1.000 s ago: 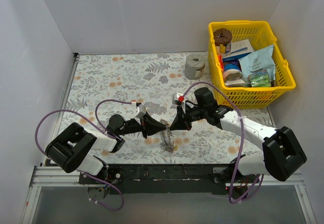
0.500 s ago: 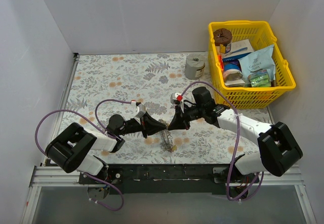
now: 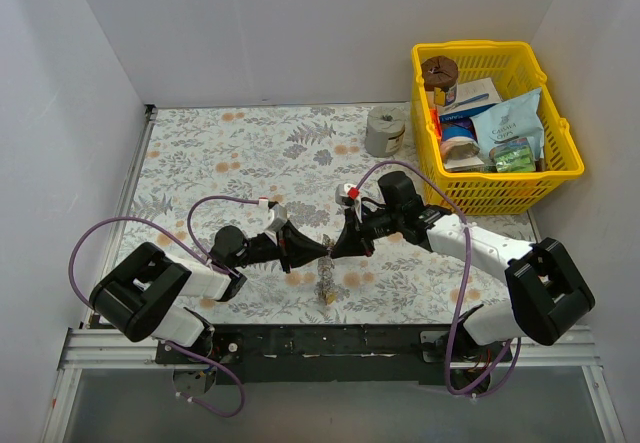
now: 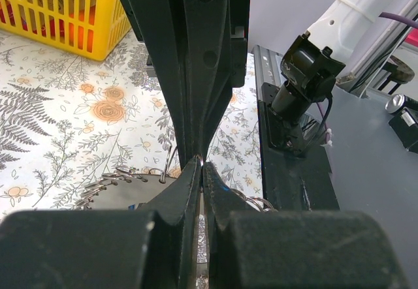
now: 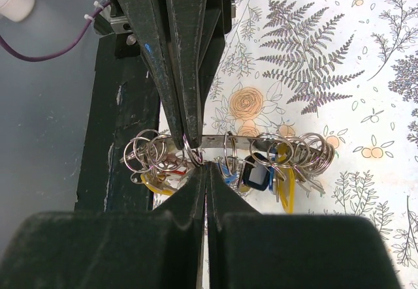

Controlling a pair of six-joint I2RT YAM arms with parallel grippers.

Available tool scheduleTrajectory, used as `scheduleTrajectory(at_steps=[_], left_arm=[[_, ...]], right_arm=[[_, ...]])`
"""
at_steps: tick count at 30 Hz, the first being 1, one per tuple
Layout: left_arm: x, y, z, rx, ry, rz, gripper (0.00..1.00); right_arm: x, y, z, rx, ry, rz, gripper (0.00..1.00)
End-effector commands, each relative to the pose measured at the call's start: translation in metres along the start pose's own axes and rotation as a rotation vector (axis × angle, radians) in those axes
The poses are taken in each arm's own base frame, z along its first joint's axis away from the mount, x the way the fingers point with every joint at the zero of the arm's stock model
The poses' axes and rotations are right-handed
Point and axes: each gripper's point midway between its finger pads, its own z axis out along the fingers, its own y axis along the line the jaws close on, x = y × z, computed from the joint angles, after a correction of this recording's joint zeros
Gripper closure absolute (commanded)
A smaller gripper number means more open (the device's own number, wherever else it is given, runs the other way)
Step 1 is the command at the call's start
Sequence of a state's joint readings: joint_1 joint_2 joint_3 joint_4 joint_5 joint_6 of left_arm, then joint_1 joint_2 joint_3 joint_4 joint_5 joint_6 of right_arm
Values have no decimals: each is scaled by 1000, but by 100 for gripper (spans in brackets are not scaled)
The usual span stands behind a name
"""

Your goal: Put the keys on the keyring

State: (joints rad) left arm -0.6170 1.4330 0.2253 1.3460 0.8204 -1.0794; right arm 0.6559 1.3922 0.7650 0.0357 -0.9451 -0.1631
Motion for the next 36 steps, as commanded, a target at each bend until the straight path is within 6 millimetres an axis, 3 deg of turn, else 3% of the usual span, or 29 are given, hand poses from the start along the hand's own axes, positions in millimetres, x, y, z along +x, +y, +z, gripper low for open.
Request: scheduleTrajectory(at_steps=[1,36], left_arm=[[-80,-46,-1,174,-294,353,100],[-79,-63,-2,267,-260,341,100]], right_arm=[[1,-7,5,24,8,-15,99],[1,0,22,-89,-78,-43,92]])
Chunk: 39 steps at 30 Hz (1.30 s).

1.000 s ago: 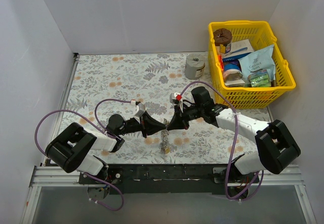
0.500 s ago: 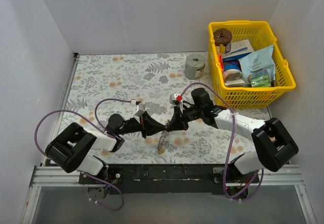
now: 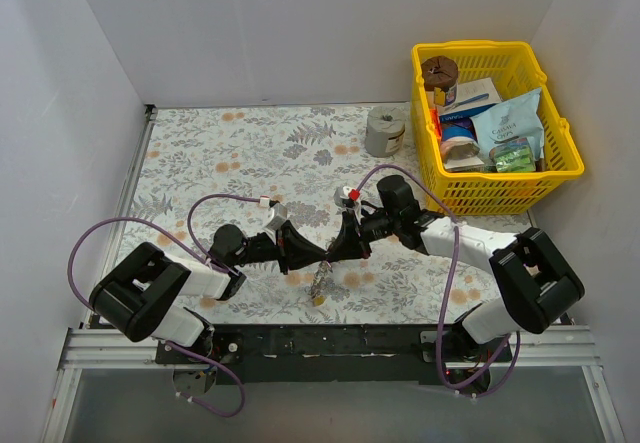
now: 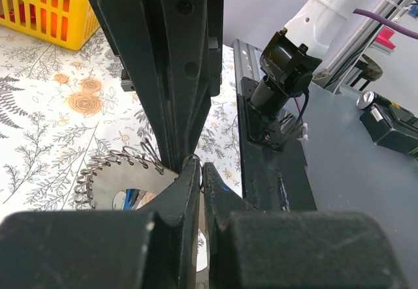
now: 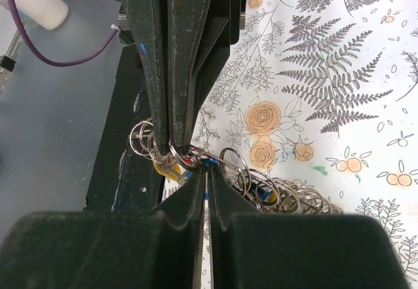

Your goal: Put the keys on the keyring

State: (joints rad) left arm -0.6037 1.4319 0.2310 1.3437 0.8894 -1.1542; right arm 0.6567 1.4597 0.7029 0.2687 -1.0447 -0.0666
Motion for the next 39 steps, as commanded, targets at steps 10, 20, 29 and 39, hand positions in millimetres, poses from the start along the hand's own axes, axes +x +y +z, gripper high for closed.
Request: scheduleTrajectory(at_steps=[10,20,29,39], left_arm=[[-71,-53,-1,187,-264,406,100],[-66,-46,-3,156,-251,406,100],[-67,-45,-2,162,-254,405,100],[-66,-45,-2,165,-253,402,100]], right_arm=[[2,-6,3,63,25,-71,75],[-12,12,-17,126,31,-186,38],[-17,14,-12,93,13,-160,52],[-23,15,-6,52,-15,-127,82]])
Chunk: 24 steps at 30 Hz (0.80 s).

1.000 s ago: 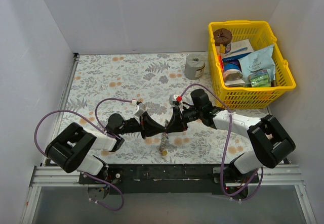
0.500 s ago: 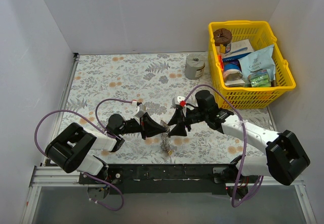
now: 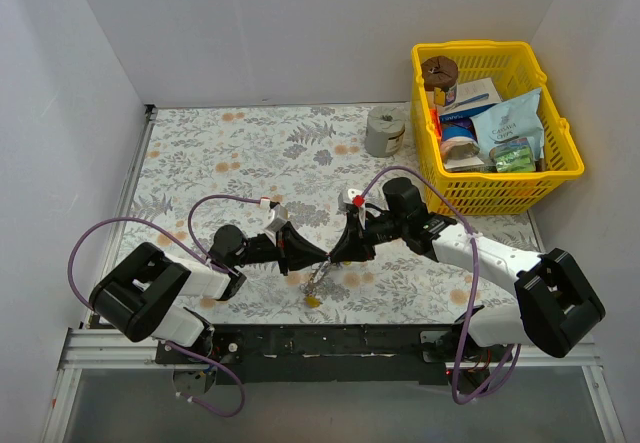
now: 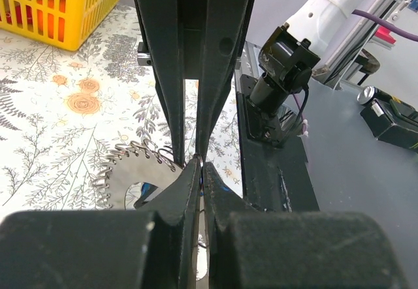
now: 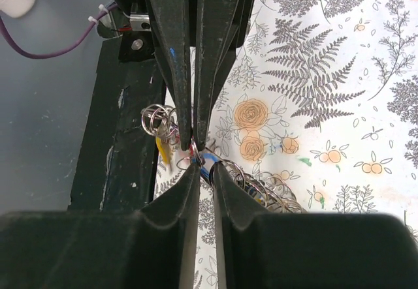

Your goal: Put the keys on the keyring

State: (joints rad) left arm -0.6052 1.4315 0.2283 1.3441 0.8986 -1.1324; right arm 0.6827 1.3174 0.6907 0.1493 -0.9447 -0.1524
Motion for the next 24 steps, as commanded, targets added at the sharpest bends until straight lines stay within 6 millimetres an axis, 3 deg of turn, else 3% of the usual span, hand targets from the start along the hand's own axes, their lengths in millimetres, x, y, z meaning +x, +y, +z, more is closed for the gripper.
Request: scheduleTrajectory(at_steps=[1,6,17,24], left_arm=[[-68,-44,-1,157,-257,382,100],[-68,-43,-1,159,-256,378,100],[-66,-40,-2,138,-241,387,100],[-68,-39,-1,133,-236,394,100]], right_arm=[[-16,0,3,-21,-34,-21,85],[-22,2,3,-27,-51,-19,99],[-18,-2,0,5,2,-19,99],[-22,3,-9,36,3,-77,65]])
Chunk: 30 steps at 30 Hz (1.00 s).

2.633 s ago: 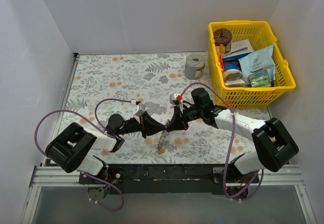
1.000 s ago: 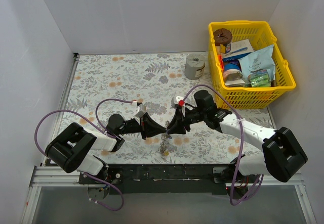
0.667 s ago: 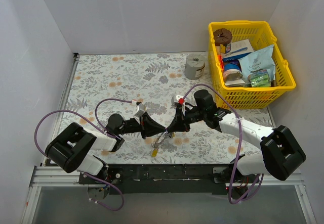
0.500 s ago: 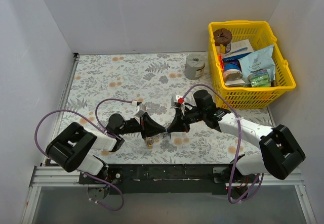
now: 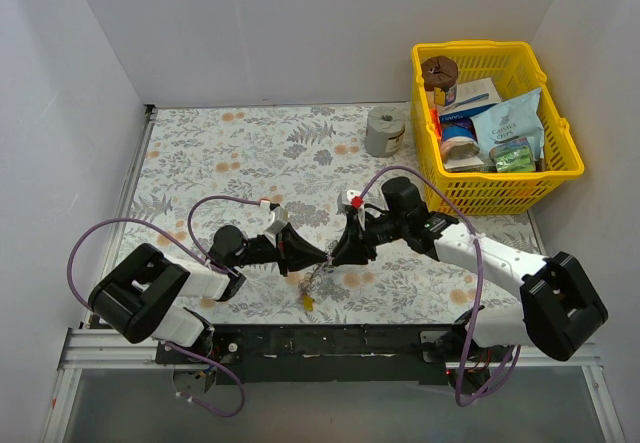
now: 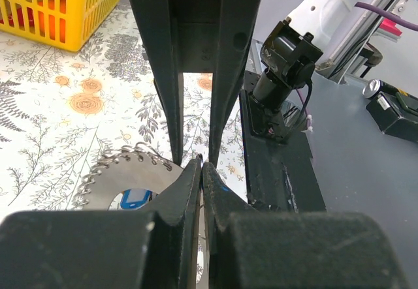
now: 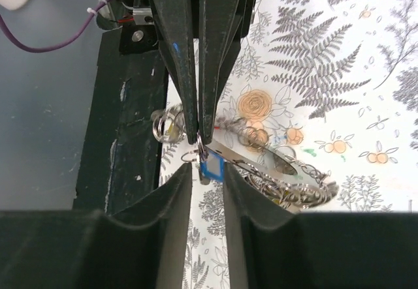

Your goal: Put the keys on the keyring

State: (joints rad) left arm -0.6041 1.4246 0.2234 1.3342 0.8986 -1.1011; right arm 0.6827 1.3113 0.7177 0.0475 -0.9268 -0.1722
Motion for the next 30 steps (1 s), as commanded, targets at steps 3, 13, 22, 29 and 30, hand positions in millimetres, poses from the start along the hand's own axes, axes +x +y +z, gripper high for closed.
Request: scheduleTrajectory(at_steps=[3,13,22,29,30], left_arm=[[-70,-37,0,128,-241,367,100],[-72,-36,3,137,-248,363,100],[-72,-34,6,154,-245,349,100],[-76,-34,6,144,-256,363,100],[-75,-34,6,143,-255,361,100]], right_arm=[[-32,5,-9,30,-56,-131,59],[-35,8,-3,-27,-77,-96,68],[-35,10,2,-57,-92,-77,76],[-27,5,5,-59,-55,-53,86],[-26,4,5,-49,-53,-54,85]])
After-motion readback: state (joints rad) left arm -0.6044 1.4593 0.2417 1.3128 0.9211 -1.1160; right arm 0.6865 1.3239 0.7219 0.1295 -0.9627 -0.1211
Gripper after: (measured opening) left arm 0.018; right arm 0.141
